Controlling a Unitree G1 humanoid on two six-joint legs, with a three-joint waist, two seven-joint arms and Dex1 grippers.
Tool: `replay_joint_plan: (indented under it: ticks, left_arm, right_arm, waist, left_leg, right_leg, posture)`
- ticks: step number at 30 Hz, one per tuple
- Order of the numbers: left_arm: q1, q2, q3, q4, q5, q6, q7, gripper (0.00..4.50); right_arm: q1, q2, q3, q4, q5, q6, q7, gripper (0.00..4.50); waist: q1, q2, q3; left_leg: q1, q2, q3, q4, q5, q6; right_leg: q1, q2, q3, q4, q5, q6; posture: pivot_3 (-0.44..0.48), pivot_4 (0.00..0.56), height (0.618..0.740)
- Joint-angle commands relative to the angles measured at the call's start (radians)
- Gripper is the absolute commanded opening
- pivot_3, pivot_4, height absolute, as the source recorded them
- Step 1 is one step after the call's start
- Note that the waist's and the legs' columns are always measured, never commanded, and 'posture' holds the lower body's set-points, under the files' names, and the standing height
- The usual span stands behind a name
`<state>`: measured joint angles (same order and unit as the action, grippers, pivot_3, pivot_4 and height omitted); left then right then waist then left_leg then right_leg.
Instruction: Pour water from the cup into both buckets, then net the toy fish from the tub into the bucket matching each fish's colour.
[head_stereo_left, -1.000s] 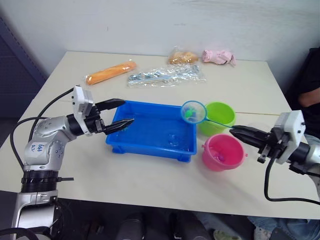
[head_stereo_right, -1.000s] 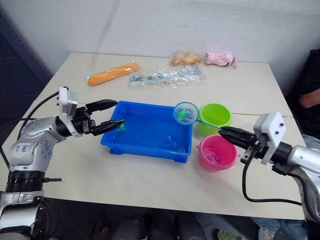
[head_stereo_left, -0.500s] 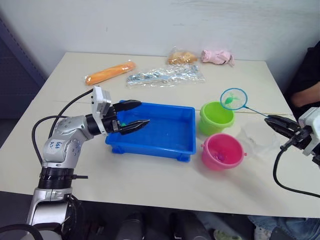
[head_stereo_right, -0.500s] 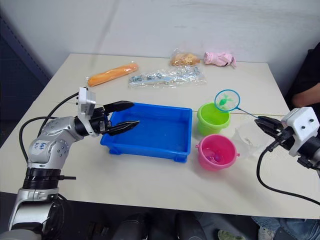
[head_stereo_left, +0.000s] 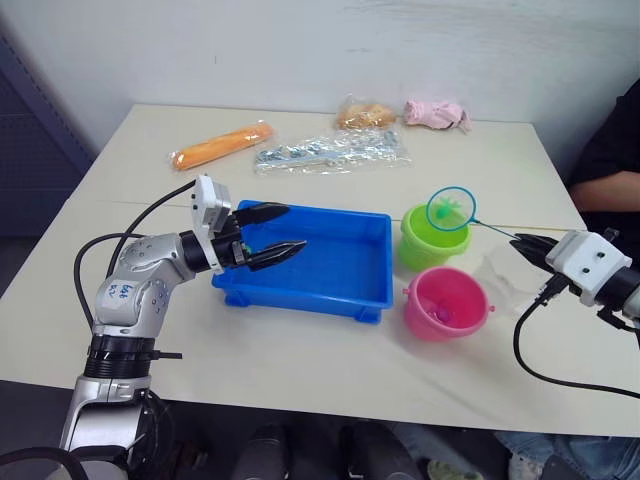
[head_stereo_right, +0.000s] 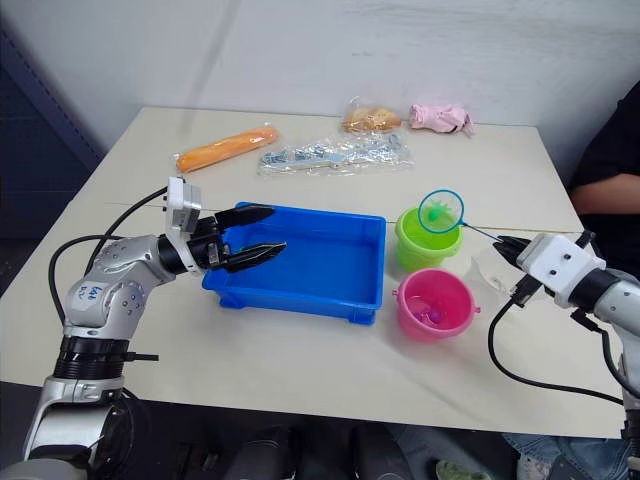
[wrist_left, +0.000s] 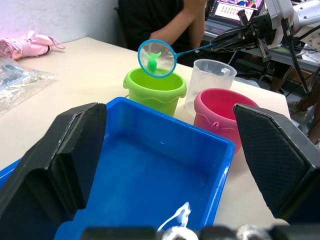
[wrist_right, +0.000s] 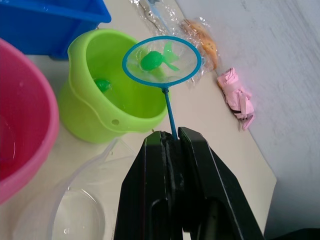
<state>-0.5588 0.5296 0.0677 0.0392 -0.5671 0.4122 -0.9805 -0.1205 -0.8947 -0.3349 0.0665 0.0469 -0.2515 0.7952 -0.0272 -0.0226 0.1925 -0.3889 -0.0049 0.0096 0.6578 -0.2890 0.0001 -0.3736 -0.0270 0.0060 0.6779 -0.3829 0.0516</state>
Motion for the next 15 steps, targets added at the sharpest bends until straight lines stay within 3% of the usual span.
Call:
replay_joint_plan:
  ticks: [1, 7, 15]
  left_arm:
    - [-0.009, -0.003, 0.007, -0.040, 0.001, -0.013, -0.001, 4.36]
    - [-0.020, -0.013, -0.003, -0.030, 0.008, -0.020, -0.005, 4.36]
    - [-0.060, -0.009, -0.023, -0.031, 0.031, -0.004, 0.004, 4.36]
  right_arm:
    - [0.006, -0.024, -0.022, -0.013, -0.042, -0.094, -0.048, 0.00]
    - [0.018, -0.082, -0.005, 0.003, -0.210, -0.259, -0.139, 0.00]
    - [0.025, -0.162, 0.000, 0.074, -0.491, -0.458, -0.375, 0.00]
  waist:
    - [0.000, 0.000, 0.000]
    - [0.000, 0.000, 0.000]
    - [0.000, 0.000, 0.000]
  left_leg:
    - [0.000, 0.000, 0.000, 0.000, 0.000, 0.000]
    - [0.000, 0.000, 0.000, 0.001, 0.000, 0.000]
    - [0.000, 0.000, 0.000, 0.001, 0.001, -0.001]
  right_leg:
    - [0.000, 0.000, 0.000, 0.000, 0.000, 0.000]
    - [0.000, 0.000, 0.000, 0.001, 0.000, 0.000]
    - [0.000, 0.000, 0.000, 0.001, 0.000, 0.000]
  posture:
    - [0.000, 0.150, 0.740]
    - [0.000, 0.150, 0.740]
    - [0.000, 0.150, 0.740]
